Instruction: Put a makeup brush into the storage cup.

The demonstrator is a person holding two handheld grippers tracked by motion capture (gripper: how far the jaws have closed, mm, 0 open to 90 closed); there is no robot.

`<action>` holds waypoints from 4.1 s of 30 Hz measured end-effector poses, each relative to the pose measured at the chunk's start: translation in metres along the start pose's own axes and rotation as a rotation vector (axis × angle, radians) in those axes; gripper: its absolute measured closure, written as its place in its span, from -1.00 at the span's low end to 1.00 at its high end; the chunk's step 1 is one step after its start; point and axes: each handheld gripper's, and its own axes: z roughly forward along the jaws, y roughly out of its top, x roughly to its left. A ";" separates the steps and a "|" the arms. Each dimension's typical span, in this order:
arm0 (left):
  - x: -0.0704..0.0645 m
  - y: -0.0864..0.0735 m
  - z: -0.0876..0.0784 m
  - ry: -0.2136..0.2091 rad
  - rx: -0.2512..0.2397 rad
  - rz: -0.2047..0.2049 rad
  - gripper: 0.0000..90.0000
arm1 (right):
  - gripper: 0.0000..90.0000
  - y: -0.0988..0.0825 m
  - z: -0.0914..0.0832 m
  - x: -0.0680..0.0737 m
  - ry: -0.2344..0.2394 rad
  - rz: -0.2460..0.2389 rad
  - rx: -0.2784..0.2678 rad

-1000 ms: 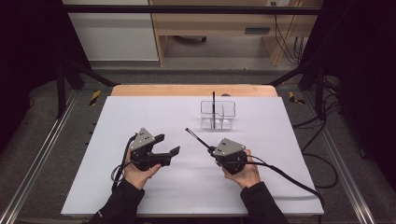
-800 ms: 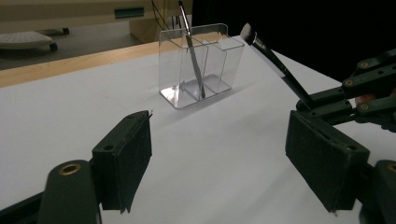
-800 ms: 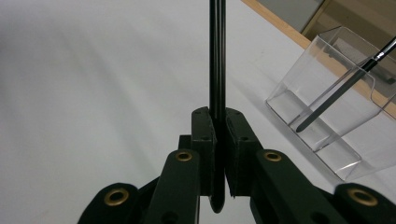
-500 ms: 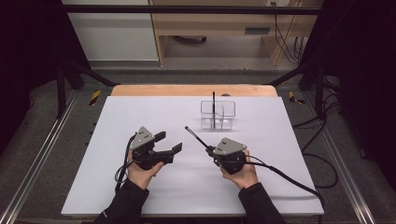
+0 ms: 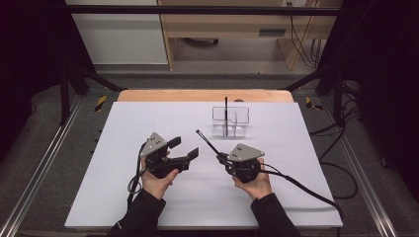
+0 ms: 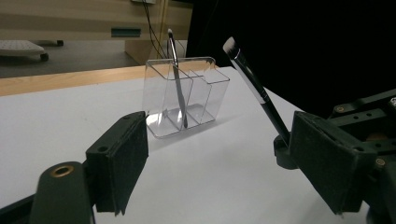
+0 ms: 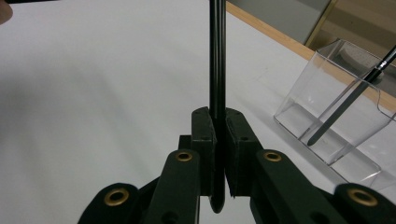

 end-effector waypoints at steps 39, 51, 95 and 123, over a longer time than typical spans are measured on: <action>-0.008 -0.006 0.024 -0.091 -0.090 -0.156 -0.22 | 0.87 0.000 0.006 0.007 0.049 0.059 -0.055; -0.010 -0.006 0.027 -0.127 -0.110 -0.185 0.15 | 0.87 0.000 0.005 0.008 0.058 0.062 -0.061; -0.016 0.000 0.022 -0.179 -0.149 -0.189 0.80 | 0.84 0.000 0.006 0.009 0.105 0.097 -0.082; -0.022 0.010 0.020 -0.142 -0.114 -0.113 0.85 | 0.10 0.021 -0.007 0.006 0.075 0.115 -0.108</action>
